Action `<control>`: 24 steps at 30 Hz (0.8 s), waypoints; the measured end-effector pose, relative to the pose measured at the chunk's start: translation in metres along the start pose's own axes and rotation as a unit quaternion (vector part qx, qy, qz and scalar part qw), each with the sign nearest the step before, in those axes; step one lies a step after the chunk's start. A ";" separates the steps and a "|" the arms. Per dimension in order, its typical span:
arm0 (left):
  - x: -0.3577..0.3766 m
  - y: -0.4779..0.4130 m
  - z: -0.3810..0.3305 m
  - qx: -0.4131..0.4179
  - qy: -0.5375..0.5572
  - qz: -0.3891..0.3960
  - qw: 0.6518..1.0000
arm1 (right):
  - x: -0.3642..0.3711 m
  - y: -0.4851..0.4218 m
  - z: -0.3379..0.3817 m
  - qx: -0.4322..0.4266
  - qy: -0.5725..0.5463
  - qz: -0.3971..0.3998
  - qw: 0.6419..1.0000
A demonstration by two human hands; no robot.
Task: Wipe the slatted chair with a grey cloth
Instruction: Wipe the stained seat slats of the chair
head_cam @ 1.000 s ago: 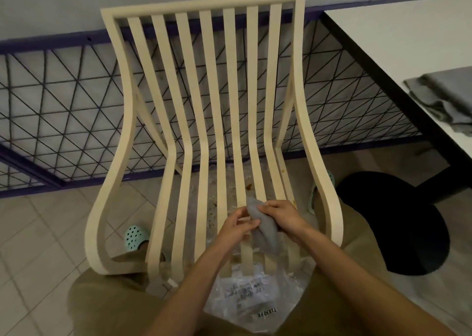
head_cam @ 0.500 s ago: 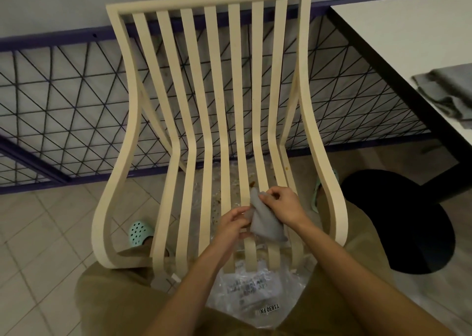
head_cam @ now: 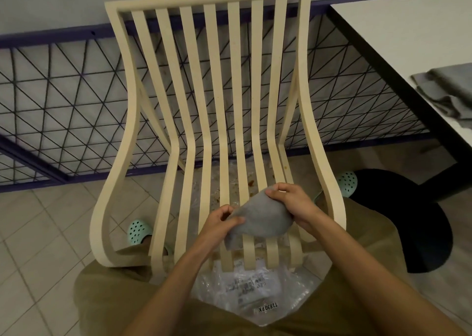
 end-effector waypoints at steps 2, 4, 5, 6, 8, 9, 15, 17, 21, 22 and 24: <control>-0.001 -0.001 0.000 -0.002 0.014 0.011 1.000 | 0.002 0.004 0.011 -0.004 -0.005 0.036 0.999; -0.001 0.001 -0.004 0.015 -0.003 0.003 1.000 | 0.005 0.007 0.025 -0.013 0.029 0.070 0.997; -0.001 0.002 -0.007 0.029 -0.039 -0.002 0.999 | 0.008 0.009 0.031 -0.020 0.051 0.081 0.995; -0.001 0.004 -0.010 0.044 -0.080 -0.006 0.996 | 0.010 0.008 0.037 -0.029 0.069 0.084 0.994; 0.003 0.006 -0.011 0.073 -0.142 -0.001 0.987 | 0.012 0.006 0.047 -0.039 0.068 0.063 0.995; 0.008 0.007 -0.010 0.081 -0.150 0.006 0.985 | 0.014 0.005 0.051 -0.040 0.050 0.043 0.997; 0.042 0.019 -0.025 0.182 -0.072 -0.102 0.975 | 0.022 0.004 0.061 -0.026 -0.079 0.027 0.996; 0.039 0.017 -0.033 0.165 -0.042 -0.173 0.970 | 0.022 0.007 0.058 -0.005 -0.074 0.069 0.995; 0.015 0.009 -0.040 0.110 0.070 -0.223 0.966 | 0.007 0.012 0.050 0.002 0.006 0.088 0.996; 0.009 0.009 -0.040 0.111 0.036 -0.233 0.966 | 0.002 0.012 0.047 -0.001 0.026 0.087 0.996; -0.001 0.010 -0.042 0.118 -0.027 -0.256 0.959 | -0.004 0.014 0.041 0.002 0.051 0.094 0.994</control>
Point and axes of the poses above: each hand's wrist, its own y-axis away from the middle knuckle, its own x-axis out of the palm, z = x × y, the point moved 2 cm from there along -y, towards the middle knuckle, and after that the axes turned 8 degrees about -y, right-handed, at the moved point
